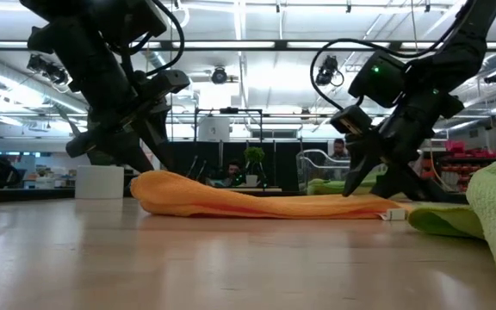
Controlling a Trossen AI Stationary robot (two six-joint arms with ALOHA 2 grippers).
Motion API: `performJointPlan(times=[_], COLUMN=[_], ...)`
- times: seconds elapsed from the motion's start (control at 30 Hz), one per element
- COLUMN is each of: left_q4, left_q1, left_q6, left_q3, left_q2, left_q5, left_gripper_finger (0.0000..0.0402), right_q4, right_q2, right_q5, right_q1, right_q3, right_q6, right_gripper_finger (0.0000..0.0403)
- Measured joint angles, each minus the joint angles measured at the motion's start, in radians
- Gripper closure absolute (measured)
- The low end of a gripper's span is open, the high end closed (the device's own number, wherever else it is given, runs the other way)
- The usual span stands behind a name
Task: Fold microfiber towels
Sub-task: Fold the orange towel
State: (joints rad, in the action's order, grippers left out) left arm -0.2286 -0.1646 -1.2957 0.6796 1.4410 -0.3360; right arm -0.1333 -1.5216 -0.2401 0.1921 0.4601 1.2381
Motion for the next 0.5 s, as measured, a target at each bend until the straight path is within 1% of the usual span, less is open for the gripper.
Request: performJointPlan(times=[0.13, 0.23, 0.5], left_q4=[0.0, 0.0, 0.0], left_q1=[0.0, 0.0, 0.0], left_q6=[0.0, 0.001, 0.002], left_q3=[0.0, 0.0, 0.0], left_q2=[0.0, 0.0, 0.0], left_q5=[0.0, 0.0, 0.001], left_gripper_finger=[0.025, 0.0256, 0.0272], right_q4=[0.003, 0.006, 0.006], right_q2=[-0.001, -0.001, -0.003], right_q5=[0.007, 0.023, 0.096], right_q1=[0.0, -0.011, -0.052], right_q3=[0.004, 0.004, 0.004], right_q6=[0.0, -0.002, -0.003], right_gripper_finger=[0.0261, 0.0279, 0.0366])
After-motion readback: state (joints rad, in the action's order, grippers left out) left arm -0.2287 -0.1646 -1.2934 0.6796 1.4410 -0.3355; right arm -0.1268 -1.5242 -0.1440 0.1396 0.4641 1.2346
